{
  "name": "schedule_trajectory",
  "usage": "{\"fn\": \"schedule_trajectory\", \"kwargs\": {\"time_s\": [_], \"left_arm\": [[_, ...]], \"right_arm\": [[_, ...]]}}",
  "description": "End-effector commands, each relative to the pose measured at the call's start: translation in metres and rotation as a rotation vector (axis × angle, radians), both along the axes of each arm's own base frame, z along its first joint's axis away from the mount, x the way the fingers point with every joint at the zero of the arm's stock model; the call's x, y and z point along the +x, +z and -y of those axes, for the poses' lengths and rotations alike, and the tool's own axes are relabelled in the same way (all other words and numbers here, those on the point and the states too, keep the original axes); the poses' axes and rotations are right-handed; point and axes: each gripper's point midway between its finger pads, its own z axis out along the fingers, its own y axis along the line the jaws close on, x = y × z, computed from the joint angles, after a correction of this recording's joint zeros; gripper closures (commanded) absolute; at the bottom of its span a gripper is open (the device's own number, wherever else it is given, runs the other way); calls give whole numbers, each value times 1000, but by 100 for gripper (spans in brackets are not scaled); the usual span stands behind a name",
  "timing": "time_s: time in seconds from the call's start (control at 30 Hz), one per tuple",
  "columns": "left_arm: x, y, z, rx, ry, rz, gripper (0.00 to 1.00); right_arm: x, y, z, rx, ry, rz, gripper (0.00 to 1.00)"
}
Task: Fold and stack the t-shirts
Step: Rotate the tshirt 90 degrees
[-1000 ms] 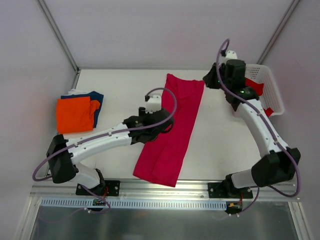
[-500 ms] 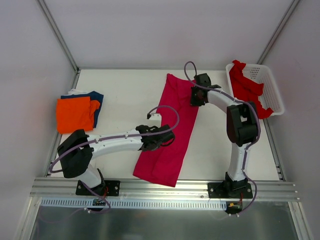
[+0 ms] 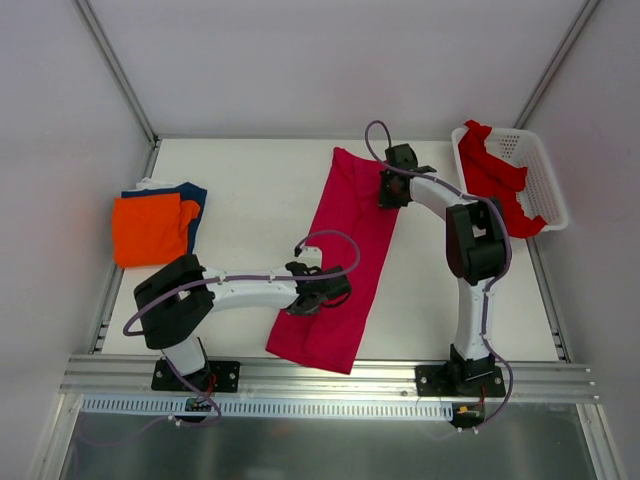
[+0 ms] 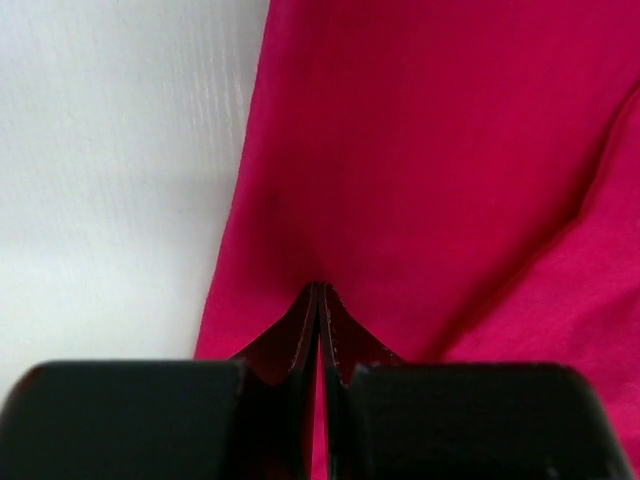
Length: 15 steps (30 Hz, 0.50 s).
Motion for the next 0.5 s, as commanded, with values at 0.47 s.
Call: {"fn": "schedule_trajectory", "kwargs": {"time_s": [0.47], "left_arm": [[-38, -22, 22, -48, 47, -90, 100]], "right_arm": [[36, -5, -18, 7, -4, 9, 99]]}}
